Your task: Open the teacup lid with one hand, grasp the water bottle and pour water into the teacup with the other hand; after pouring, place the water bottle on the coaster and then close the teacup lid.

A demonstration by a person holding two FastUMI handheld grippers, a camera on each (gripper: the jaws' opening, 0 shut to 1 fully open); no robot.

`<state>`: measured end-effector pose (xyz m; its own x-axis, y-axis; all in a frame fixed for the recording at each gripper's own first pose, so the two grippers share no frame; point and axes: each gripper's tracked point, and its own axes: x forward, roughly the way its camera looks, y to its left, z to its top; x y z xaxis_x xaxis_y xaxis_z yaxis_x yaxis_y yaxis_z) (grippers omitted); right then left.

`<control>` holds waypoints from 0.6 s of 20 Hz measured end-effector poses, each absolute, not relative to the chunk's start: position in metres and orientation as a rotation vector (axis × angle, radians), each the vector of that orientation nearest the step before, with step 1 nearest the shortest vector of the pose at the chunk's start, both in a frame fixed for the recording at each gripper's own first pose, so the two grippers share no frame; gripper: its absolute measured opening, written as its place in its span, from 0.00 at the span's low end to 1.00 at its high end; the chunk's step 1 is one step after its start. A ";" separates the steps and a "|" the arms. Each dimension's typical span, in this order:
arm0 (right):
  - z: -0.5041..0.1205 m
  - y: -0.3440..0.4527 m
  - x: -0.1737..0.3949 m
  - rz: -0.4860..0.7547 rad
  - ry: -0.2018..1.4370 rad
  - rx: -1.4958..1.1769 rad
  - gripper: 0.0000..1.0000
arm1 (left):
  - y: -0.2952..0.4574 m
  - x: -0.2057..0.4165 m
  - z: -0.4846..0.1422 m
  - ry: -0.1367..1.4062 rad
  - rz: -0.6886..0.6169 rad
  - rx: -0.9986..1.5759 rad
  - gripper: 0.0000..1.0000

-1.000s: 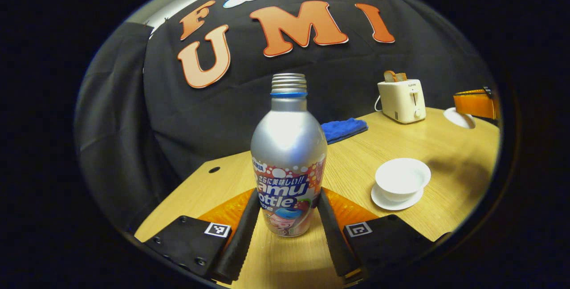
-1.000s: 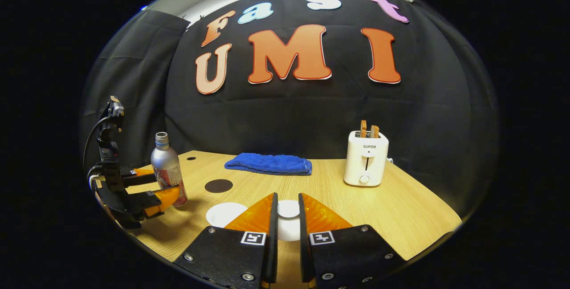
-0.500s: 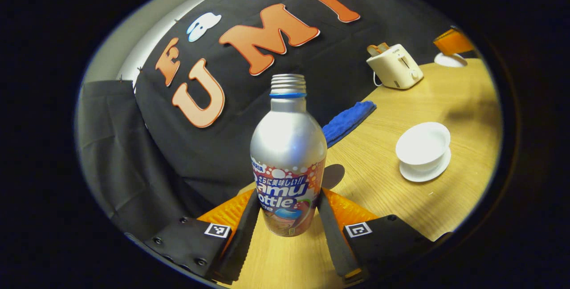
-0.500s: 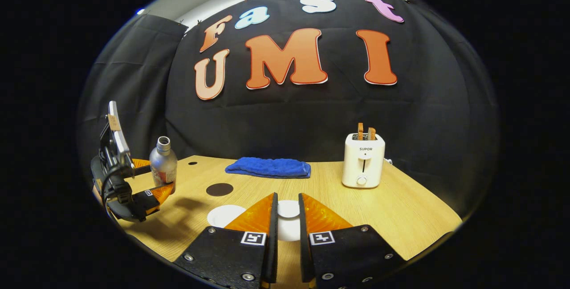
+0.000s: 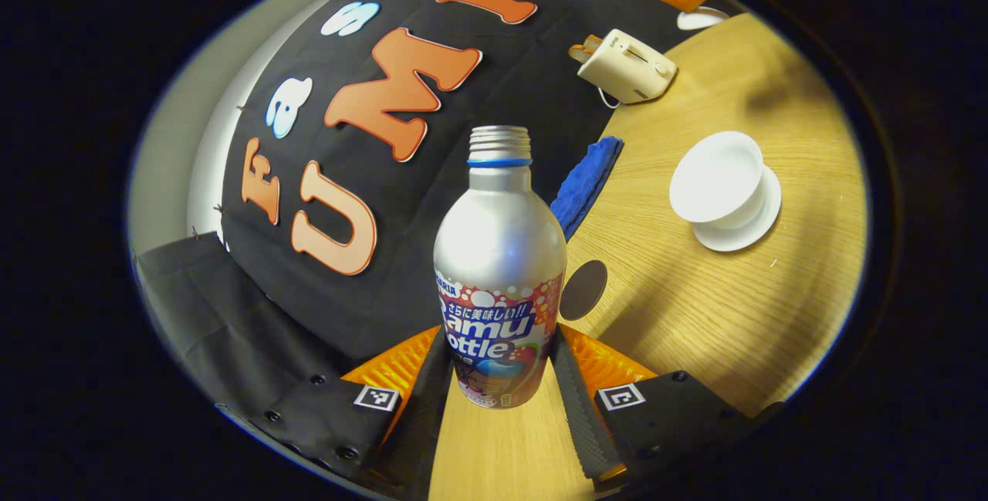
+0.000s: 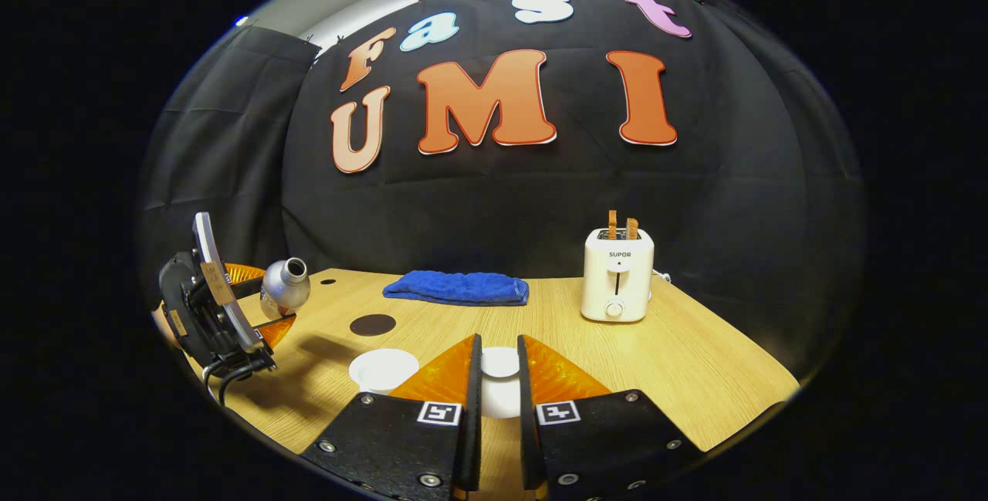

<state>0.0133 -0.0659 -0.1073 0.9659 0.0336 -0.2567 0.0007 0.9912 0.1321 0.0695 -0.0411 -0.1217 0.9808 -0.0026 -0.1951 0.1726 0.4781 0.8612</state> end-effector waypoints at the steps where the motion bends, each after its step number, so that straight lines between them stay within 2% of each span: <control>1: -0.108 -0.066 0.013 0.018 0.261 0.130 0.22 | -0.040 0.071 -0.121 0.173 -0.115 1.100 0.78; 5: -0.110 -0.066 0.012 0.016 0.265 0.122 0.22 | -0.045 0.081 -0.117 0.145 -0.144 1.222 0.79; 6: -0.112 -0.067 0.012 0.016 0.267 0.121 0.21 | -0.048 0.082 -0.117 0.140 -0.154 1.245 0.83; 7: -0.112 -0.067 0.012 0.016 0.268 0.120 0.21 | -0.048 0.082 -0.117 0.139 -0.161 1.265 0.78; 9: -0.114 -0.070 0.012 0.008 0.264 0.131 0.22 | -0.048 0.089 -0.116 0.132 -0.168 1.312 0.79; 10: -0.117 -0.070 0.012 0.003 0.268 0.135 0.22 | -0.048 0.091 -0.117 0.126 -0.169 1.336 0.75; 11: -0.119 -0.072 0.012 -0.002 0.272 0.139 0.21 | -0.048 0.092 -0.118 0.119 -0.173 1.367 0.79; 12: -0.120 -0.074 0.012 -0.006 0.274 0.140 0.22 | -0.050 0.094 -0.117 0.113 -0.176 1.393 0.75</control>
